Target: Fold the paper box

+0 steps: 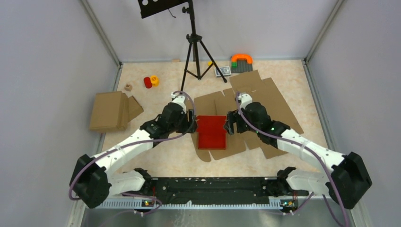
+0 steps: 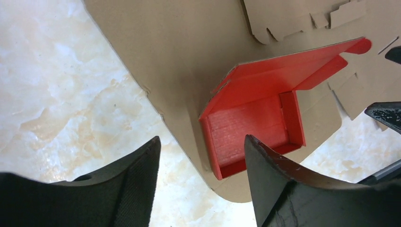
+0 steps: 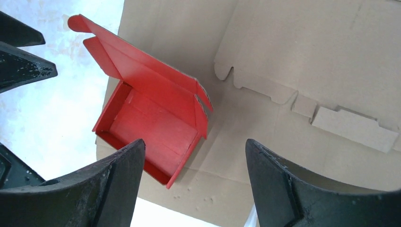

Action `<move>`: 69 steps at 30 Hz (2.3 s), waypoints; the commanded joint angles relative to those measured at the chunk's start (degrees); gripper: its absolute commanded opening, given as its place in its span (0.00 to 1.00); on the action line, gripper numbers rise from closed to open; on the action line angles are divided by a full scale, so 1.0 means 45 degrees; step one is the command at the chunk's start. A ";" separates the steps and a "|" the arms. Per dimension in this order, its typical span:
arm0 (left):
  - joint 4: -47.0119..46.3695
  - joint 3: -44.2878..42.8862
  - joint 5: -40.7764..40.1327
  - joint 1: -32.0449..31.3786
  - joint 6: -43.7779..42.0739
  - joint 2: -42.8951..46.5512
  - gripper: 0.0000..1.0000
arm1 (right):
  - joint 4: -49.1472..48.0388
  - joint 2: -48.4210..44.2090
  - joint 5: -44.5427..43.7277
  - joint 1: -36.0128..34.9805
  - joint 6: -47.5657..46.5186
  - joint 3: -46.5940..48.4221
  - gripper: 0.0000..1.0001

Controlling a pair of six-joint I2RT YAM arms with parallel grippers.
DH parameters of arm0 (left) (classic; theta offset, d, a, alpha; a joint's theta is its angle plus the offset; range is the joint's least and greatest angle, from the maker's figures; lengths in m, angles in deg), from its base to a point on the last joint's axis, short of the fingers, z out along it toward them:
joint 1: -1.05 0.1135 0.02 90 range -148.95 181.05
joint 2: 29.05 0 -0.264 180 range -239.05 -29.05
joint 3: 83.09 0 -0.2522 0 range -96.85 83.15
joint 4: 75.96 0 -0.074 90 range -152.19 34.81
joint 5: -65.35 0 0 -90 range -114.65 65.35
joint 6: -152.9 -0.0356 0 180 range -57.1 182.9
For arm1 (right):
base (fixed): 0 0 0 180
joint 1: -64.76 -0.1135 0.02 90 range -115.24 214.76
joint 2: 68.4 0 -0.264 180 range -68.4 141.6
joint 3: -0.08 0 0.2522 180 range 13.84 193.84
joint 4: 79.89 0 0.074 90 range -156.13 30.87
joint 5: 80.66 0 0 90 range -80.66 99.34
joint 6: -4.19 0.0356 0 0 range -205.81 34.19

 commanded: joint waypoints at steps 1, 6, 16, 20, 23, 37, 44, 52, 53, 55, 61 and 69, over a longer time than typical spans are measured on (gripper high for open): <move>-0.1022 -0.0598 0.0664 0.0167 -0.1018 -0.0927 0.64 | -0.0283 0.1139 0.0962 0.0113 -0.0793 0.1262 0.76; -0.0911 -0.1407 0.1288 0.0212 -0.1556 -0.2226 0.60 | 0.0144 0.2144 0.1069 0.0113 -0.1110 0.2041 0.70; -0.0512 -0.2697 0.1349 0.0222 -0.1561 -0.4032 0.38 | 0.1436 0.3793 0.0233 0.0132 -0.0239 0.3379 0.50; -0.0314 -0.2929 0.1653 0.0221 -0.1542 -0.4246 0.30 | 0.1872 0.4114 0.0095 0.0152 -0.0090 0.3628 0.49; -0.0319 -0.2950 0.1683 0.0220 -0.1540 -0.4254 0.20 | 0.2060 0.4297 0.0114 0.0166 -0.0014 0.3720 0.42; -0.0447 -0.2974 0.2002 0.0212 0.0621 -0.4389 0.00 | 0.0729 0.4201 0.0920 0.0191 0.2621 0.3455 0.00; -0.1068 -0.2861 0.1067 0.0144 0.1191 -0.3961 0.00 | -0.0624 0.3890 -0.0431 -0.0238 0.2814 0.3116 0.00; -0.3193 -0.2640 -0.0055 -0.0212 -0.0856 -0.3195 0.00 | -0.3662 0.2797 -0.2736 -0.0745 0.1968 0.1968 0.00; -0.3959 -0.2264 -0.0204 -0.0292 -0.1173 -0.3089 0.00 | -0.4249 0.2738 -0.2896 -0.0805 0.1795 0.1582 0.00; -0.5055 -0.1563 -0.0337 -0.0434 -0.1422 -0.3021 0.00 | -0.5473 0.2728 -0.3136 -0.0887 0.1592 0.0810 0.00; -0.7273 0.0248 -0.1946 -0.1255 -0.0985 -0.3143 0.00 | -0.7762 0.3070 -0.4977 -0.1660 0.1796 -0.0941 0.00; -0.8669 0.1575 -0.4560 -0.2937 -0.0185 -0.3042 0.00 | -0.8436 0.3054 -0.6774 -0.2987 0.1917 -0.2033 0.00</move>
